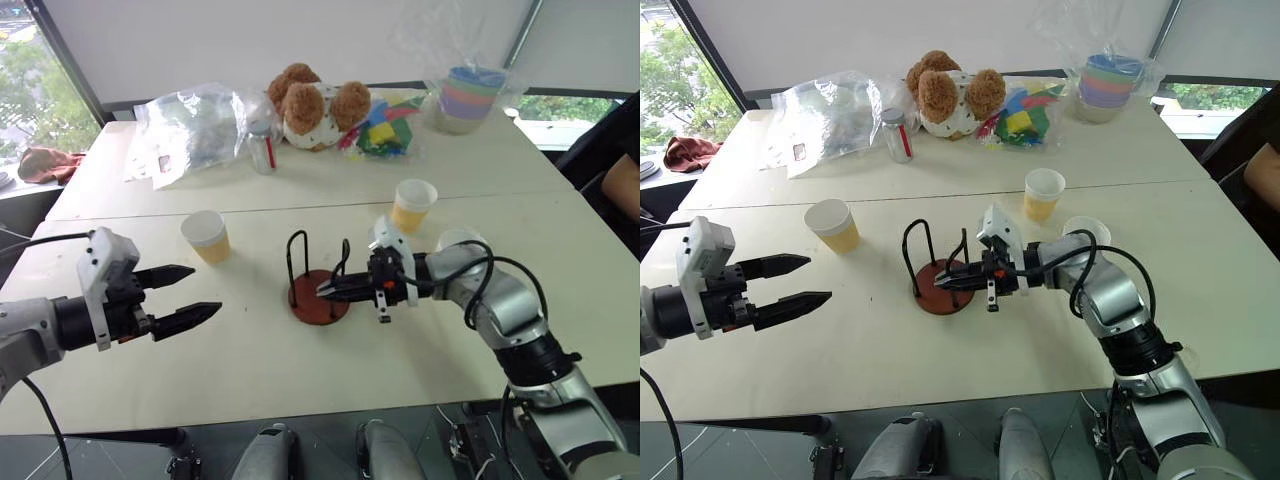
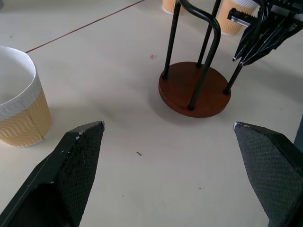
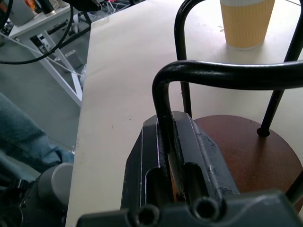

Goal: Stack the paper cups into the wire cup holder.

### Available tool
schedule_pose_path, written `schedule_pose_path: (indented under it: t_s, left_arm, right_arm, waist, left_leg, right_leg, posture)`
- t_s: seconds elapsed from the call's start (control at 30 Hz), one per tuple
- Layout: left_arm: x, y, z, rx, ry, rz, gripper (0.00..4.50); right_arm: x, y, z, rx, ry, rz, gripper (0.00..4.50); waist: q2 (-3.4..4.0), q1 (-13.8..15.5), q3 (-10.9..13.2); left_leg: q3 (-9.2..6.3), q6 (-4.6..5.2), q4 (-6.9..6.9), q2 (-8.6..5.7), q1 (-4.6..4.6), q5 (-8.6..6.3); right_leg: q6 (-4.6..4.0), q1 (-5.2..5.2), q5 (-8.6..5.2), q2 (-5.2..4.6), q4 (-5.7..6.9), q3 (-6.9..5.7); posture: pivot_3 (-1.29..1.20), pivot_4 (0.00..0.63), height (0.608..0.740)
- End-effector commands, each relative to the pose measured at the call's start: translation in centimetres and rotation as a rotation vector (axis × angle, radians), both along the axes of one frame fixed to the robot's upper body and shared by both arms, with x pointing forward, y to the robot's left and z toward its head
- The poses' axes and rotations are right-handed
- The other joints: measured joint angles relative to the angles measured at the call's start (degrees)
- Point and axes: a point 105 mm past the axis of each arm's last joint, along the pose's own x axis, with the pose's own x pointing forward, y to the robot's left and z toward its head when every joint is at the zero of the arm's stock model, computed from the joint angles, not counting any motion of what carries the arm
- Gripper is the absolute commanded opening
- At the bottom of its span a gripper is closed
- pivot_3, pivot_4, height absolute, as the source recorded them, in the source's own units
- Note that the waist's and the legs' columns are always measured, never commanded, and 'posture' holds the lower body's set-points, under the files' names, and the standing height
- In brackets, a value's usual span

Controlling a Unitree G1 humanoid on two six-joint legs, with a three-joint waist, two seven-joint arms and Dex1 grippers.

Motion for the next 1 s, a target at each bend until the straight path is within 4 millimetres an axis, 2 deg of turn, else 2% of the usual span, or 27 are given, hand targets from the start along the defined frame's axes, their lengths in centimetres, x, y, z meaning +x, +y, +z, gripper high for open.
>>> schedule_pose_path:
  t_s: [0.03, 0.07, 0.17, 0.37, 0.5, 0.63, 0.77, 0.9, 1.0]
  left_arm:
    - [0.2, -0.2, 0.8, 0.022, -0.035, -0.010, 4.50]
    - [0.3, -0.2, 0.8, 0.022, -0.034, -0.012, 4.50]
    - [0.5, 0.0, 0.6, 0.025, -0.026, -0.014, 4.50]
    - [1.7, -0.1, 0.6, 0.032, -0.036, -0.041, 4.50]
    - [2.0, -0.2, 0.6, 0.035, -0.031, -0.069, 4.50]
    - [2.4, -0.5, 0.8, 0.032, -0.031, -0.104, 4.50]
    - [3.6, -1.9, 0.9, 0.012, -0.047, -0.176, 4.50]
    - [4.1, -2.6, 1.7, 0.037, -0.067, -0.233, 4.50]
    - [3.9, -3.0, 2.2, 0.080, -0.057, -0.273, 4.50]
  right_arm:
    - [-0.4, 0.5, 1.2, 0.030, -0.054, -0.005, 0.74]
    - [-0.4, 0.4, 1.1, 0.022, -0.053, -0.013, 1.00]
    - [-0.9, -0.1, 1.3, 0.003, -0.038, -0.016, 2.50]
    - [-2.1, -1.9, 2.1, -0.041, 0.000, -0.064, 2.50]
    - [-4.2, -5.0, 1.7, -0.153, 0.117, -0.115, 2.50]
    - [-5.2, -8.3, 3.1, -0.256, 0.140, -0.189, 2.50]
    - [-4.3, -12.8, 6.4, -0.396, 0.049, -0.287, 2.50]
    - [-1.6, -14.8, 10.5, -0.409, -0.135, -0.387, 2.50]
    - [0.6, -16.3, 10.9, -0.495, -0.231, -0.428, 2.50]
  waist:
    - [0.00, 0.02, 0.00]
    - [0.00, 0.03, 0.00]
    - [-0.01, 0.03, 0.00]
    - [-0.01, 0.23, 0.00]
    - [-0.01, 0.43, 0.00]
    - [0.04, 0.42, 0.04]
    - [0.08, 0.91, 0.07]
    - [0.07, 0.67, 0.10]
    - [0.03, 0.23, 0.12]
  left_leg:
    - [0.00, 0.00, 0.00, 0.00, 0.00, 0.00]
    - [0.00, 0.00, 0.00, 0.00, 0.00, 0.00]
    - [0.00, 0.00, 0.00, 0.00, 0.00, 0.00]
    - [-0.01, 0.00, 0.01, -0.01, 0.00, 0.00]
    - [-0.02, 0.05, 0.03, -0.01, -0.01, -0.03]
    - [-0.02, 0.07, 0.03, 0.00, -0.03, -0.04]
    - [0.01, 0.11, 0.10, 0.02, 0.03, -0.05]
    - [0.08, 0.15, 0.09, 0.05, 0.08, -0.07]
    - [0.11, 0.15, 0.08, 0.06, 0.05, -0.07]
  right_leg:
    - [0.00, 0.00, 0.00, 0.01, 0.00, 0.00]
    - [0.00, 0.00, 0.00, 0.01, 0.00, 0.00]
    - [0.00, 0.00, 0.00, 0.01, 0.00, -0.01]
    - [0.00, 0.03, 0.00, 0.00, -0.02, -0.02]
    - [-0.01, 0.09, 0.00, -0.02, -0.12, -0.03]
    - [-0.01, 0.12, 0.00, -0.01, -0.20, -0.04]
    - [-0.14, 0.31, -0.02, 0.00, -0.40, -0.09]
    - [-0.04, 0.36, 0.03, 0.04, -0.45, -0.11]
    - [-0.02, 0.31, 0.04, 0.05, -0.45, -0.12]
  posture:
    - [0.00, 0.150, 0.740]
    - [0.00, 0.150, 0.740]
    - [0.00, 0.150, 0.740]
    - [0.00, 0.150, 0.740]
    - [0.00, 0.150, 0.740]
    - [0.00, 0.150, 0.740]
    - [0.00, 0.150, 0.740]
    - [0.00, 0.150, 0.740]
    - [0.00, 0.150, 0.740]
